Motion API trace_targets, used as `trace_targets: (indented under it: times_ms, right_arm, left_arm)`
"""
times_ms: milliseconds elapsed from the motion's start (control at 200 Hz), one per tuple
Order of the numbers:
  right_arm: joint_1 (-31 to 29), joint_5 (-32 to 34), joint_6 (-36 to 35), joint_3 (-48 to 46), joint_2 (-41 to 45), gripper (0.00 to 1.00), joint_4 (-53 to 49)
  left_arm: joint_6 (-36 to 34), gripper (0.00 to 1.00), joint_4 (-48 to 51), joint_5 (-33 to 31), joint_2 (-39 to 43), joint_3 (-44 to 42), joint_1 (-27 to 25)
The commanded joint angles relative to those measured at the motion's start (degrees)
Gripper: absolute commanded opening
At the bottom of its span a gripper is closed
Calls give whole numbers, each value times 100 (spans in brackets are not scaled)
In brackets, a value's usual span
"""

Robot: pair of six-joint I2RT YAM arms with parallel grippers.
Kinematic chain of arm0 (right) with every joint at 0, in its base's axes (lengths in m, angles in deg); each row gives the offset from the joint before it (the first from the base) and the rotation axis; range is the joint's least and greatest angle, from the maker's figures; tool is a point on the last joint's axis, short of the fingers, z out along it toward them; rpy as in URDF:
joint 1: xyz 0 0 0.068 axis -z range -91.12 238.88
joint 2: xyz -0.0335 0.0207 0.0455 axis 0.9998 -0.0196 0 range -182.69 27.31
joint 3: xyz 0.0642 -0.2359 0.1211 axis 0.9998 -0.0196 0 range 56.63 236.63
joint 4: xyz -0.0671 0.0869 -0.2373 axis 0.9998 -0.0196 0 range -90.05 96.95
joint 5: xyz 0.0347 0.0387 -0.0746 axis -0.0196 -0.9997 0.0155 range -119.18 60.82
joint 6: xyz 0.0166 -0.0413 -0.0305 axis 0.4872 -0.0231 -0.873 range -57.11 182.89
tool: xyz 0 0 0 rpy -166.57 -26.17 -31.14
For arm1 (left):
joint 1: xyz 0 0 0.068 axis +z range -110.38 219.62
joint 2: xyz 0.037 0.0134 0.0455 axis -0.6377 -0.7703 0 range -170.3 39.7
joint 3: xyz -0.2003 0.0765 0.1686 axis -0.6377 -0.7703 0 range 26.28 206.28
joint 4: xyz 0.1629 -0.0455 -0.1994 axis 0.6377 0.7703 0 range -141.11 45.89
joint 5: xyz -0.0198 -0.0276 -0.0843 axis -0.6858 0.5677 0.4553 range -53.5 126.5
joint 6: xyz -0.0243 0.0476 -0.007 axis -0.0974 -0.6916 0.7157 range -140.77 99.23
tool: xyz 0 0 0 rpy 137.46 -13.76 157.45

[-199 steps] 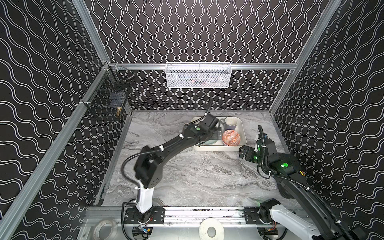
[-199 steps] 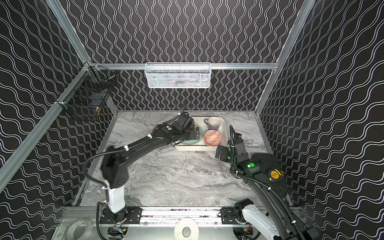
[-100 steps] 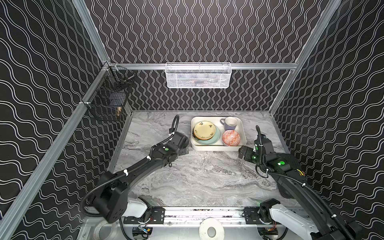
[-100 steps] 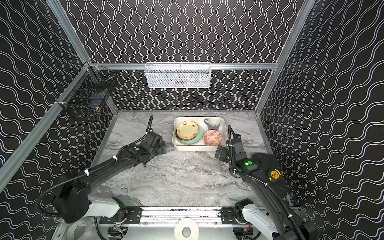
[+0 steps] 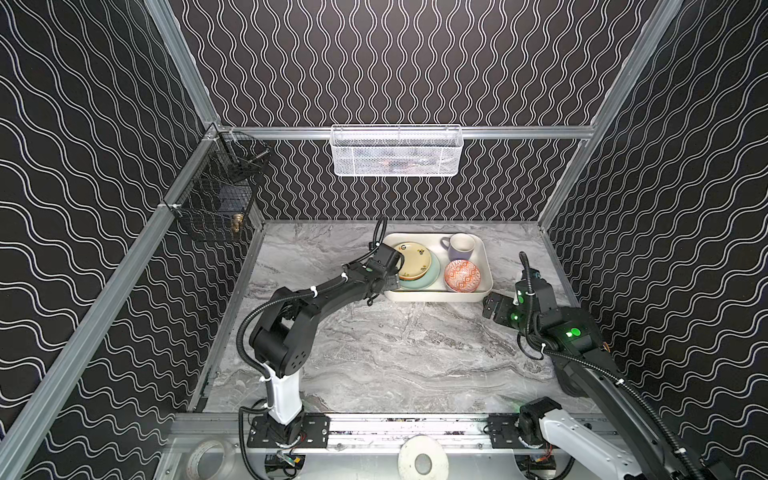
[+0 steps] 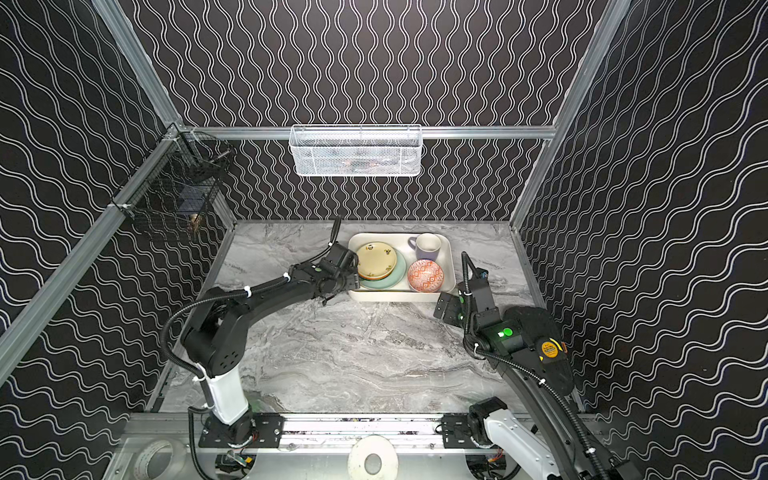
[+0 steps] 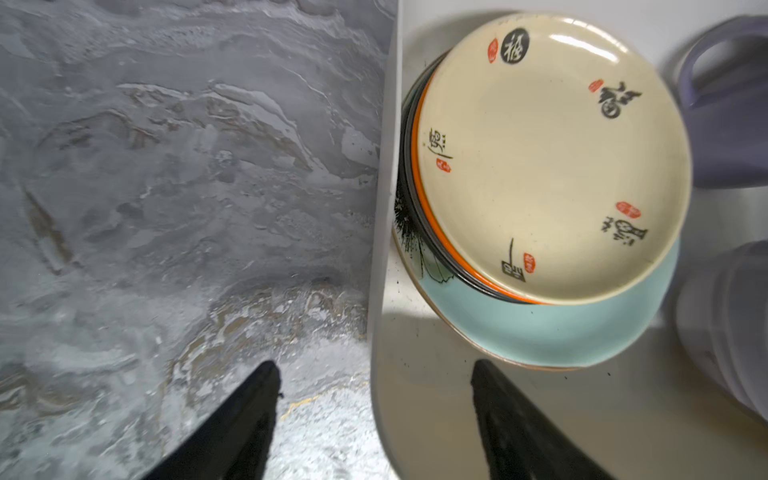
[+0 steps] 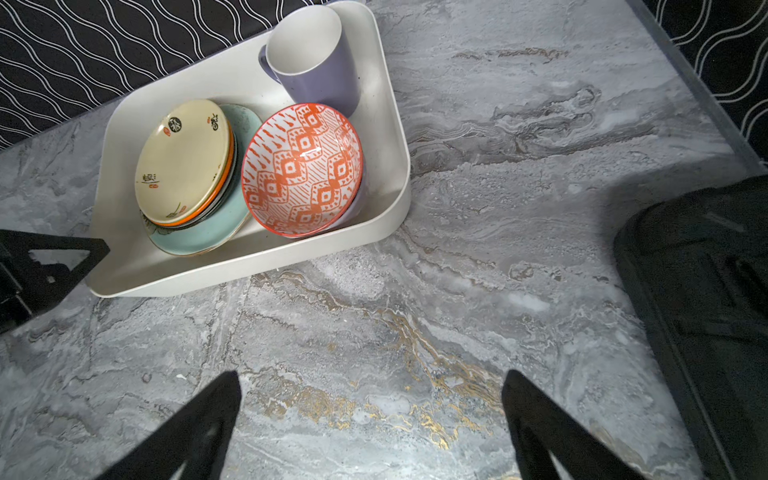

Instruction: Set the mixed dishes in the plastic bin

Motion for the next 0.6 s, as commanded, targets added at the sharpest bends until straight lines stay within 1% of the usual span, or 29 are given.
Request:
trace_targets:
  times_ms: [0, 25, 75, 120, 190, 275, 320, 455, 595]
  right_arm:
    - [6, 72, -51, 65, -20, 99, -38]
    - [5, 51, -44, 70, -23, 99, -17]
    - [6, 23, -61, 57, -66, 99, 25]
    - [6, -1, -71, 48, -108, 99, 43]
    - [1, -23, -77, 32, -144, 99, 63]
    - [4, -57, -71, 6, -146, 99, 89]
    - [4, -75, -75, -13, -136, 99, 110]
    - [6, -75, -78, -48, -129, 99, 136]
    - [1, -77, -68, -49, -177, 99, 153]
  left_arm:
    - [-2, 67, 152, -66, -151, 151, 4]
    - [-7, 64, 194, -99, -184, 169, 7]
    - [-16, 61, 224, -141, -233, 176, 11]
    - [-44, 56, 216, -139, -271, 179, 18]
    - [-37, 46, 292, -163, -357, 215, 42]
    - [-17, 31, 331, -143, -404, 213, 93]
    - [-12, 25, 359, -119, -392, 181, 121]
    - [-22, 18, 414, -169, -239, 17, 168]
    - [-54, 12, 516, -217, -1, -202, 216]
